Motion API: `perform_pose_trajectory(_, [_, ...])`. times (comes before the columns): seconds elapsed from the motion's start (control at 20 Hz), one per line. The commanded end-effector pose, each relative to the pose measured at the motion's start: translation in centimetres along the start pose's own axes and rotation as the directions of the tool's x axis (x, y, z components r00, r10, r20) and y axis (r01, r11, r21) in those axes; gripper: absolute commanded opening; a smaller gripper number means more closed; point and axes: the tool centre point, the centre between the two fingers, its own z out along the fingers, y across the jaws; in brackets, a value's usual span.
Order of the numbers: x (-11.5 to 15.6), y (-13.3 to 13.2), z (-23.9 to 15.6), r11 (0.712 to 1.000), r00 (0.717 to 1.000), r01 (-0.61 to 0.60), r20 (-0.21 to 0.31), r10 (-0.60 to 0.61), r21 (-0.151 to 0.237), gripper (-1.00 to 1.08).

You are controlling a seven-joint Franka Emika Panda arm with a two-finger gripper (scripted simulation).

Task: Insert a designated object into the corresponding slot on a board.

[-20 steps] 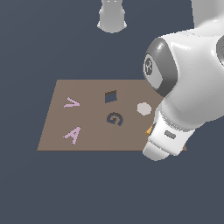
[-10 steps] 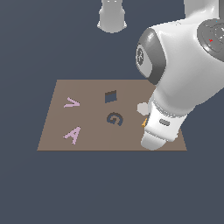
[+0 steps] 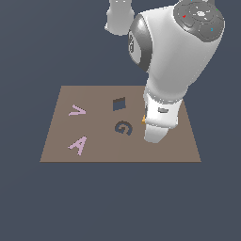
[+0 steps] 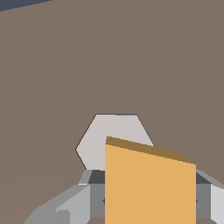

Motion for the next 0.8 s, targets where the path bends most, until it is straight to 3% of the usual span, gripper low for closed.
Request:
perform_pose_trajectory(0.0, [-1.5,-1.1,-0.1,0.998,0.998,0.069,0.000,-0.069,-0.001,-1.00])
perform_pose_trajectory(0.75, [-9.5,-4.4,-0.3,0.923,0.923,0.384,0.001,-0.384,-0.001,-1.00])
